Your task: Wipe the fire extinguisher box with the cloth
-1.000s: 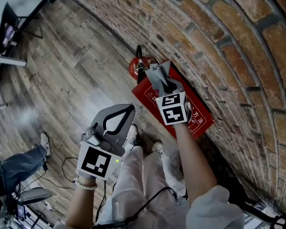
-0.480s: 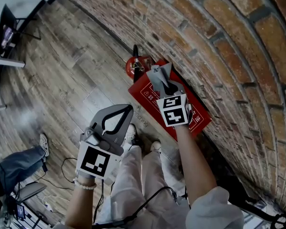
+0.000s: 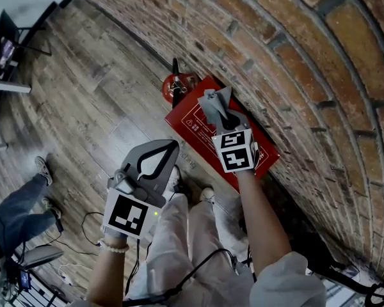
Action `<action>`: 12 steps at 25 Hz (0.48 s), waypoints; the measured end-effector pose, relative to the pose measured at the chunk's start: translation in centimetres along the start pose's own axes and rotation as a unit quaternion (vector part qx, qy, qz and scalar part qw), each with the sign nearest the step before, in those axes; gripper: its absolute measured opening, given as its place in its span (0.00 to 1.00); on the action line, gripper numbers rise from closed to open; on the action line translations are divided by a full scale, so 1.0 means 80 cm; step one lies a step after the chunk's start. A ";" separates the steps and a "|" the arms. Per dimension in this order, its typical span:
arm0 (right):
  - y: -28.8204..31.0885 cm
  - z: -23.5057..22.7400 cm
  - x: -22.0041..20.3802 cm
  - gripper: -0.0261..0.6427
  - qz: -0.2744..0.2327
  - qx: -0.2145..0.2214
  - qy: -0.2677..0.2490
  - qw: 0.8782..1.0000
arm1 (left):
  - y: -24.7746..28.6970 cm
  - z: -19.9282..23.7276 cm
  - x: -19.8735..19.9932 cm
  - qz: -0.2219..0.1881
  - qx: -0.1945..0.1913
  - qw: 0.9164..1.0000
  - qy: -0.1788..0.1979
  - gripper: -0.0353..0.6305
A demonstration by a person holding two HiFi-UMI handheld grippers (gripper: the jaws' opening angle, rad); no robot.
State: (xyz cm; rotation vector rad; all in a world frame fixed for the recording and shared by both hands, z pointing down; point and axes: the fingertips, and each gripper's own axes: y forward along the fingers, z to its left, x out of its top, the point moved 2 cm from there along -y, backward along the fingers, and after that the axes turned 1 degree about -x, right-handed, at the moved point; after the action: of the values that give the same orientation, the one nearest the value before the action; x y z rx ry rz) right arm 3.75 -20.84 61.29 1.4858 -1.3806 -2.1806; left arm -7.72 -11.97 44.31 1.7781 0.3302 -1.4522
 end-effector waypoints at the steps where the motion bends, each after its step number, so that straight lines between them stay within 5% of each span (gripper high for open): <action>1: -0.002 -0.002 -0.002 0.07 0.001 -0.001 0.000 1.000 | 0.001 -0.002 0.000 0.000 -0.001 1.000 0.000 0.05; 12: -0.029 -0.022 -0.037 0.07 0.011 -0.013 0.005 1.000 | 0.014 -0.021 0.005 0.001 -0.015 1.000 0.008 0.05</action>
State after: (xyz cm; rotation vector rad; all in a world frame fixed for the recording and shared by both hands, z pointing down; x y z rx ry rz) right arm 7.38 -18.86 61.29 1.4642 -1.3544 -2.1654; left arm -5.72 -11.59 44.45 1.7655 0.3561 -1.4248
